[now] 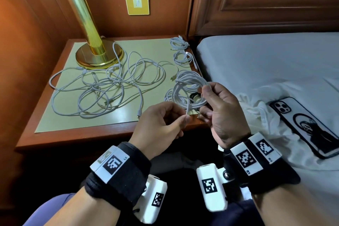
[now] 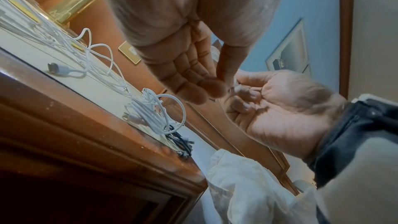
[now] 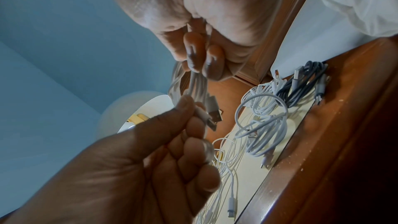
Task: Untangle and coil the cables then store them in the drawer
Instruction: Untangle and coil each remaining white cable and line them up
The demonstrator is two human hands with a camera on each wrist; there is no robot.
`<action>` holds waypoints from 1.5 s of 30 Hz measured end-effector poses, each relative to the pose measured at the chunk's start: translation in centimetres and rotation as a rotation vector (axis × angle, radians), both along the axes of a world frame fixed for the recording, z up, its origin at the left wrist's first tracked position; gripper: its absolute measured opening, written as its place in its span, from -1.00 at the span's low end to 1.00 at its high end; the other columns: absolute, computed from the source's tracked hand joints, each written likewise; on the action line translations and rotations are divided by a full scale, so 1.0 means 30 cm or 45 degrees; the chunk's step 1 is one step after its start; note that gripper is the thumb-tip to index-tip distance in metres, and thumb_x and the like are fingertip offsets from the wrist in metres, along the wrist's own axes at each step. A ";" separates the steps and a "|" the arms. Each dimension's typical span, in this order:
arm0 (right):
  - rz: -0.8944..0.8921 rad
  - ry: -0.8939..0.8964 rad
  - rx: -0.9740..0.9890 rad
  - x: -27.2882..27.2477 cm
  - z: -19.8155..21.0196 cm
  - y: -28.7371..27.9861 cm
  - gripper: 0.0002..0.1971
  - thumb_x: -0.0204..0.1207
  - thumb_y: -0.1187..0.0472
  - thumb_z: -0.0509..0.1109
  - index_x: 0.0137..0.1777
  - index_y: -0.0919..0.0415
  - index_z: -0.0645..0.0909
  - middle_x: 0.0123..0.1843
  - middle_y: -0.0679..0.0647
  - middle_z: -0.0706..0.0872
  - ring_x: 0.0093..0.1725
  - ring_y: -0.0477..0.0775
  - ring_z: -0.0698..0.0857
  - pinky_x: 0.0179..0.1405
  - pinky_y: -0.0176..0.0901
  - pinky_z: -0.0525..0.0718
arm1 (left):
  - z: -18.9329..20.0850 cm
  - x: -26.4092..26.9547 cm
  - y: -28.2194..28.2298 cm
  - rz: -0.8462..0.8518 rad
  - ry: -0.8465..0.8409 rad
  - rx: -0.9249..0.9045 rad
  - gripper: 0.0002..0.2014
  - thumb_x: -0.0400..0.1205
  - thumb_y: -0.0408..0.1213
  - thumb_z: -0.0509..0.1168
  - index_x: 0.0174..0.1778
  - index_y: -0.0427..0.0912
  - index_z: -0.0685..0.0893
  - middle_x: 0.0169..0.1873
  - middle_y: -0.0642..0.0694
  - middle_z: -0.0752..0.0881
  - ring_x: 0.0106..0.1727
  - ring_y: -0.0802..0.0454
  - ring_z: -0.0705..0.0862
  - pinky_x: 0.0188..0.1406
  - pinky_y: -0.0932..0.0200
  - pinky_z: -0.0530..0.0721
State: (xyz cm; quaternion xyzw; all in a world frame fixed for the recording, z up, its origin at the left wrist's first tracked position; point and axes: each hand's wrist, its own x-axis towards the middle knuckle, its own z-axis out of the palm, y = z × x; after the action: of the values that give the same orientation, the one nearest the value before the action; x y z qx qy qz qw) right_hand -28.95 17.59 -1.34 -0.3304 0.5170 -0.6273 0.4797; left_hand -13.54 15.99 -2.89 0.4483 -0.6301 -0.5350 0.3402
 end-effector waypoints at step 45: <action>0.008 0.169 0.289 -0.039 -0.039 -0.023 -0.77 0.68 0.22 0.34 -0.23 0.19 0.66 -0.19 0.26 0.48 -0.59 -0.07 0.24 -0.67 -0.31 0.27 | -0.008 0.055 -0.045 0.236 -0.294 -0.459 -0.90 0.62 -0.33 0.42 -0.20 -0.11 0.67 -0.46 0.02 0.69 -0.42 0.14 0.65 -0.34 0.42 0.54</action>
State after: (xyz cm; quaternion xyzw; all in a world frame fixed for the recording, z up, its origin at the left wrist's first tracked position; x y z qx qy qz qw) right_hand -30.13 16.91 -2.50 -0.3163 0.6143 -0.5400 0.4807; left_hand -11.88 14.64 -3.12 0.4946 -0.7062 -0.3255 0.3882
